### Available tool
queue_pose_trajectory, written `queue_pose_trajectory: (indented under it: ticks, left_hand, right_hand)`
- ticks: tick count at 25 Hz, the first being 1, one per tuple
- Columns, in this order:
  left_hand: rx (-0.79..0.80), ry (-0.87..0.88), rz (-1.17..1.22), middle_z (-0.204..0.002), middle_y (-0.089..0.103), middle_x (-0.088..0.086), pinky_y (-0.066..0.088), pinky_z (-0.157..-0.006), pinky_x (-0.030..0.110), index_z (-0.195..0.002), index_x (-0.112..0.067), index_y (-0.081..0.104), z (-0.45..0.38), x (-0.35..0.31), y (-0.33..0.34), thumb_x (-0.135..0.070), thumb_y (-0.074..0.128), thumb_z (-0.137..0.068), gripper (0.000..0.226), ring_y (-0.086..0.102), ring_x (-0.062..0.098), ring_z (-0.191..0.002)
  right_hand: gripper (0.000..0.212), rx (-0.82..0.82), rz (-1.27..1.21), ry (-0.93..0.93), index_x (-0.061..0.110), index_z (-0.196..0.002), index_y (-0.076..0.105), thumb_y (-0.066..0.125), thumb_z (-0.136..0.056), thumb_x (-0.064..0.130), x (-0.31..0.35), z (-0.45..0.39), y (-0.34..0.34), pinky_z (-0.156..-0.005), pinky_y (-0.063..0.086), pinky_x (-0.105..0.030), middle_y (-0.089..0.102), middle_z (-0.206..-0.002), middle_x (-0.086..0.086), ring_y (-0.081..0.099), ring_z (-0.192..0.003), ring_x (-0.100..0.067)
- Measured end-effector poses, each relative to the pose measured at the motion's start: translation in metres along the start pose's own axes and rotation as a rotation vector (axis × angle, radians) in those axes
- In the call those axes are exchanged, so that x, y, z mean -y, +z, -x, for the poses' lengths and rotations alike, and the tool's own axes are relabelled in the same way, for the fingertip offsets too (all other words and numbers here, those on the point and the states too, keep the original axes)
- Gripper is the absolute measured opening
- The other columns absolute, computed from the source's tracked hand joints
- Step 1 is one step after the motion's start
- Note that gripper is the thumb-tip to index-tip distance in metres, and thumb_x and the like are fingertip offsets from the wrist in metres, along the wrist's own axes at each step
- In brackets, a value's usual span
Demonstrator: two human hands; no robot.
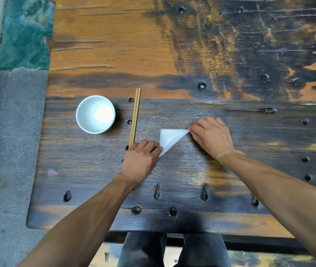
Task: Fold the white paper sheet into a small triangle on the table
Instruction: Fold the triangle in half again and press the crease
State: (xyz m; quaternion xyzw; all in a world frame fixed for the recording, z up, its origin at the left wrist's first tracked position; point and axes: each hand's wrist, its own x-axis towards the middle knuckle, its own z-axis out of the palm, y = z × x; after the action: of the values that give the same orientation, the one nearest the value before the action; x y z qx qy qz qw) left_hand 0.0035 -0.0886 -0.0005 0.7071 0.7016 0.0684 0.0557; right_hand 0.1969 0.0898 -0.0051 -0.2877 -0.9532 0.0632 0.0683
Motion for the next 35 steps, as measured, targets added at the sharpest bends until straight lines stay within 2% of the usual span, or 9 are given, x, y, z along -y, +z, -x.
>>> queue_pose_trajectory:
  ticks: [4, 8, 12, 16, 18, 20, 23, 30, 35]
  left_hand:
    - [-0.004, -0.004, -0.015, -0.096, 0.067, 0.0, 0.051, -0.061, 0.036, -0.102, -0.017, 0.07, 0.001, -0.001, 0.0, -0.021, 0.066, -0.088, 0.016, 0.062, 0.024, -0.081]
    - [-0.008, -0.014, -0.024, -0.097, 0.067, 0.0, 0.051, -0.059, 0.036, -0.104, -0.017, 0.07, 0.003, -0.002, 0.0, -0.021, 0.067, -0.088, 0.017, 0.062, 0.024, -0.081]
    - [-0.035, -0.02, -0.033, -0.094, 0.067, 0.001, 0.049, -0.058, 0.035, -0.103, -0.015, 0.07, 0.006, -0.001, 0.0, -0.02, 0.063, -0.091, 0.015, 0.061, 0.025, -0.08]
    - [-0.048, 0.008, -0.051, -0.093, 0.068, 0.001, 0.048, -0.059, 0.034, -0.101, -0.015, 0.07, 0.009, -0.002, -0.002, -0.022, 0.062, -0.092, 0.014, 0.06, 0.024, -0.081]
    - [-0.063, 0.003, -0.043, -0.093, 0.068, 0.001, 0.049, -0.059, 0.034, -0.1, -0.015, 0.071, 0.007, -0.003, -0.004, -0.021, 0.065, -0.091, 0.013, 0.061, 0.025, -0.08]
    - [-0.073, -0.002, -0.043, -0.092, 0.069, 0.001, 0.049, -0.059, 0.035, -0.099, -0.015, 0.071, 0.005, -0.004, -0.005, -0.02, 0.065, -0.09, 0.012, 0.061, 0.025, -0.079]
    - [-0.077, 0.002, -0.06, -0.091, 0.069, 0.0, 0.049, -0.059, 0.035, -0.097, -0.016, 0.071, 0.005, -0.005, -0.005, -0.021, 0.065, -0.09, 0.011, 0.061, 0.025, -0.078]
    - [-0.077, 0.021, -0.05, -0.09, 0.068, -0.002, 0.048, -0.059, 0.034, -0.095, -0.018, 0.071, 0.011, -0.003, -0.002, -0.024, 0.063, -0.092, 0.01, 0.06, 0.023, -0.078]
    - [-0.075, 0.033, 0.011, -0.094, 0.069, -0.001, 0.049, -0.061, 0.036, -0.1, -0.017, 0.071, 0.015, -0.001, -0.002, -0.025, 0.06, -0.095, 0.015, 0.062, 0.022, -0.081]
  right_hand:
    - [0.02, 0.016, 0.077, -0.128, 0.02, -0.101, 0.074, 0.075, -0.084, 0.011, -0.004, 0.009, 0.002, -0.068, 0.041, -0.035, 0.071, -0.096, 0.002, 0.061, -0.079, -0.026]
    - [0.03, 0.012, 0.107, -0.171, 0.015, -0.124, 0.064, 0.059, -0.095, 0.022, -0.006, 0.03, 0.003, -0.069, 0.041, -0.039, 0.066, -0.121, -0.001, 0.06, -0.091, -0.029]
    - [0.047, 0.169, 0.142, -0.06, 0.015, -0.138, 0.051, 0.039, -0.1, 0.038, 0.006, 0.043, 0.005, -0.075, 0.039, -0.041, 0.055, -0.136, 0.0, 0.051, -0.107, -0.029]
    - [0.049, 0.214, 0.112, 0.049, 0.015, -0.14, 0.047, 0.041, -0.098, 0.039, 0.018, 0.031, 0.002, -0.077, 0.039, -0.041, 0.055, -0.134, -0.003, 0.051, -0.106, -0.03]
    - [0.053, 0.203, 0.078, 0.057, 0.013, -0.145, 0.042, 0.042, -0.097, 0.038, 0.02, 0.028, 0.001, -0.085, 0.04, -0.042, 0.05, -0.142, -0.004, 0.05, -0.116, -0.03]
    - [0.06, 0.226, 0.053, -0.04, 0.011, -0.15, 0.033, 0.038, -0.098, 0.041, 0.025, 0.029, 0.001, -0.101, 0.036, -0.046, 0.039, -0.154, -0.006, 0.039, -0.135, -0.029]
    - [0.069, 0.35, 0.042, -0.195, 0.011, -0.155, 0.015, 0.032, -0.1, 0.049, 0.037, 0.031, 0.003, -0.119, 0.015, -0.051, 0.012, -0.164, -0.007, 0.011, -0.15, -0.027]
    - [0.077, 0.499, 0.056, -0.205, 0.015, -0.156, -0.005, 0.023, -0.099, 0.06, 0.044, 0.03, 0.012, -0.12, 0.001, -0.054, -0.014, -0.163, -0.007, -0.014, -0.149, -0.03]
    - [0.077, 0.524, 0.041, -0.197, 0.018, -0.155, -0.008, 0.019, -0.098, 0.061, 0.046, 0.03, 0.014, -0.119, -0.002, -0.056, -0.018, -0.162, -0.006, -0.018, -0.148, -0.032]
